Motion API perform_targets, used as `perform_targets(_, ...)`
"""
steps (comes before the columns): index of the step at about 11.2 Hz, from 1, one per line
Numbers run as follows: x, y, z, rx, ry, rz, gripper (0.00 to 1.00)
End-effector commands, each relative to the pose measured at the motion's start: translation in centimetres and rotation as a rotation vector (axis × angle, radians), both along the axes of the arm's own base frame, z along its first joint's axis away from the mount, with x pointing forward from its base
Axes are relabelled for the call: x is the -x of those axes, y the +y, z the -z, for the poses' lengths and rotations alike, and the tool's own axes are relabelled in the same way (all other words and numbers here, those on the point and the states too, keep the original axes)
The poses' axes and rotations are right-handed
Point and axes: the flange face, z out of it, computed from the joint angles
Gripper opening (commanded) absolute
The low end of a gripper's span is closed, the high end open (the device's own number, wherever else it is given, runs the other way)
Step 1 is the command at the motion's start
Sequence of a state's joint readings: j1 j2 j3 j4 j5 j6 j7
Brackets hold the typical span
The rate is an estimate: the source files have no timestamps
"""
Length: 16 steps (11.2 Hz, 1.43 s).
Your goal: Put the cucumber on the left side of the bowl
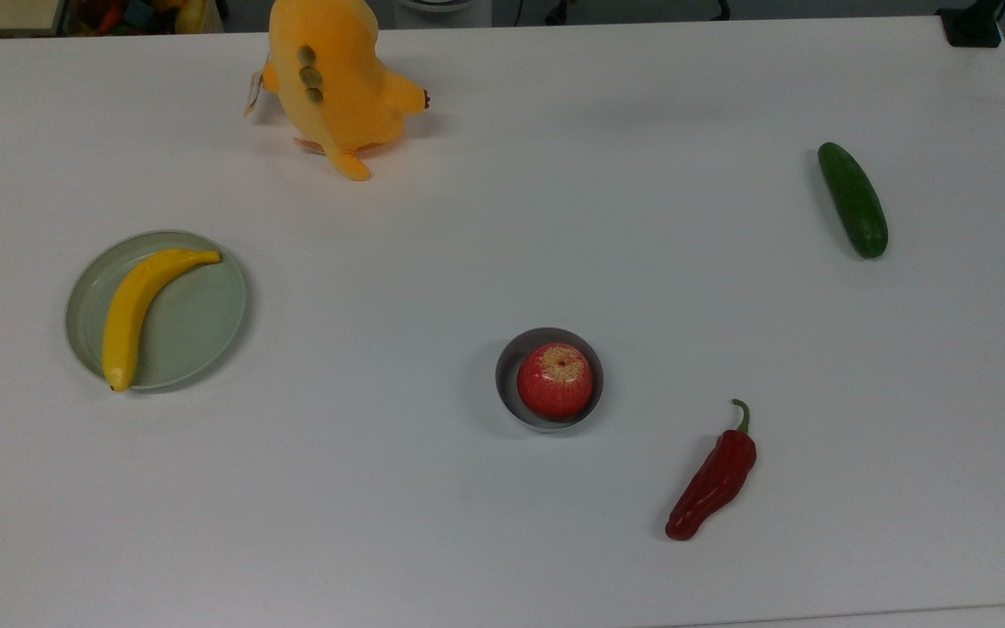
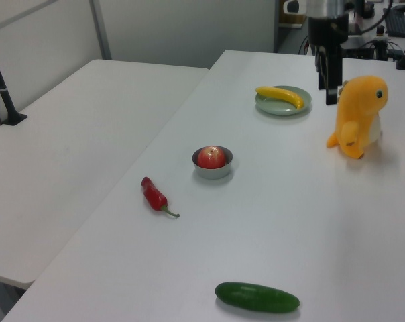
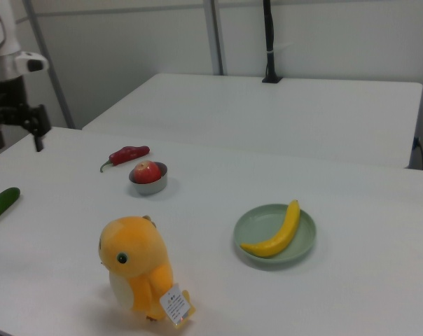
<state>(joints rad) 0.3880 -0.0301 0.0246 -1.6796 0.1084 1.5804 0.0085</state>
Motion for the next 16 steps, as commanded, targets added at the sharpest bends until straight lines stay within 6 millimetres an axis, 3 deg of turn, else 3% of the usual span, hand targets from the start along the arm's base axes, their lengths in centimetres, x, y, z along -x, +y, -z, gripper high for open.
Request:
perform_targets(1, 2.2, 7.4, 0.5, -0.005, 0.027, 0.018, 1.00)
perform_targets(4, 1.6, 14.0, 1.2, -0.011, 0.033, 0.059, 1.00)
perform_targets(7, 1.9, 21.3, 3.9, -0.023, -0.020, 0.054, 1.00)
perform_targets(10, 2.9, 27.6, 9.4, 0.007, -0.111, 0.088, 1.00)
perform_targets(13, 2.4, 30.7, 14.8, -0.001, -0.168, 0.106, 1.00)
perform_targets(16, 1.9, 32.4, 18.9, -0.007, -0.218, 0.155, 1.00)
